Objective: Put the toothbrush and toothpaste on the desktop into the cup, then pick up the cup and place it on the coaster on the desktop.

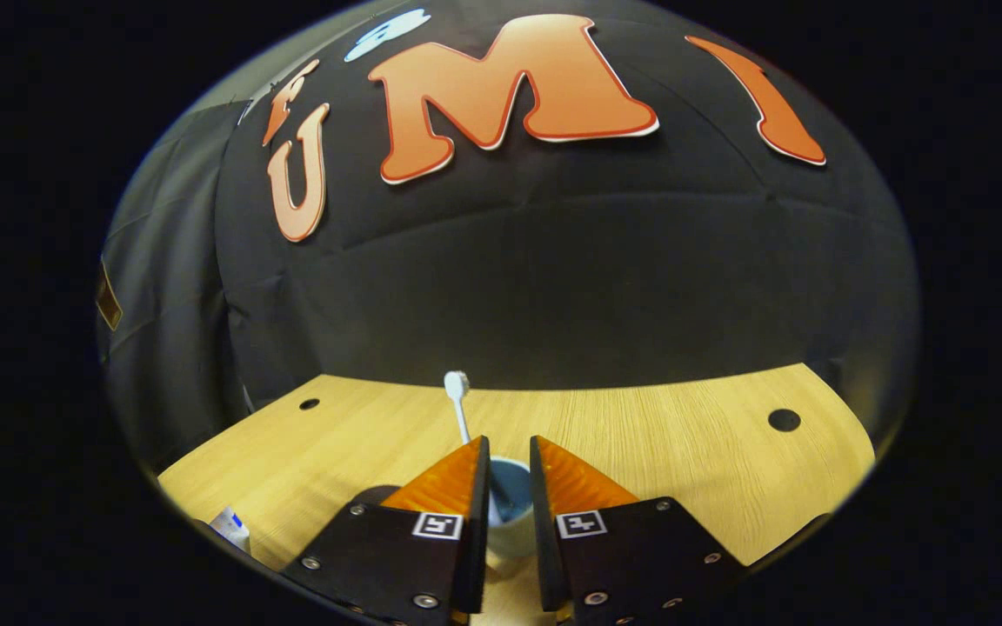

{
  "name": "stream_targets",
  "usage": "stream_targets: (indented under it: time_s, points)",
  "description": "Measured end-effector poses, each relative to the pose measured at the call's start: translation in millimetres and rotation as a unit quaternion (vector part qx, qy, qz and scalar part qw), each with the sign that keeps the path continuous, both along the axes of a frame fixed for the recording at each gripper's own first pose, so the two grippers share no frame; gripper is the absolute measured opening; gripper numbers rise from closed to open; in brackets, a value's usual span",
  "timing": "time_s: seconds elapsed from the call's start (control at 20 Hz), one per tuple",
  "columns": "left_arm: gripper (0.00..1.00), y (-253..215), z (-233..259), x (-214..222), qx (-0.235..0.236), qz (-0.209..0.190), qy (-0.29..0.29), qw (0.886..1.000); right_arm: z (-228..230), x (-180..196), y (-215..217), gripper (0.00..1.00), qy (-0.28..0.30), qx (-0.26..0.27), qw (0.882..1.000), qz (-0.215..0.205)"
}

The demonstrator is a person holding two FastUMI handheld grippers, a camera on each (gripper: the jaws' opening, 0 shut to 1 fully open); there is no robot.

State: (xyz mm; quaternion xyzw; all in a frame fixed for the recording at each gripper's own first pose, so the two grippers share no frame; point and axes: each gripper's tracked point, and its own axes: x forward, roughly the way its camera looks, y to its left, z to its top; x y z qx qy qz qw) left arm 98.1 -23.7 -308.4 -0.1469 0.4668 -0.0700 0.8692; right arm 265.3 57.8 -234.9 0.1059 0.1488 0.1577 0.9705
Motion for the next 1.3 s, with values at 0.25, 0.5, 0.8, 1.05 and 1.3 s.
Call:
stream_targets:
  time_s: [0.25,0.5,0.8,1.05,1.3]
  points:
    - [0.03,-0.3,22.1,69.8,0.02,-0.016,-0.085,0.996,-17.9,-44.4,-12.3,0.53,0.065,-0.023,0.997,0.018]
    - [0.03,-26.2,43.9,111.8,0.023,-0.047,-0.163,0.985,-22.8,-84.4,-17.0,0.75,0.115,-0.033,0.992,0.04]
    - [0.03,-46.1,67.0,156.6,-0.002,-0.047,-0.258,0.965,-50.1,-124.8,-29.4,0.88,0.173,-0.064,0.982,0.048]
    - [0.03,-53.1,96.5,204.0,-0.032,-0.011,-0.366,0.93,-73.1,-153.3,-32.9,0.88,0.212,-0.074,0.973,0.062]
    - [0.03,-58.6,109.6,238.7,-0.049,0.016,-0.427,0.903,-86.9,-161.8,-29.9,0.88,0.234,-0.071,0.967,0.075]
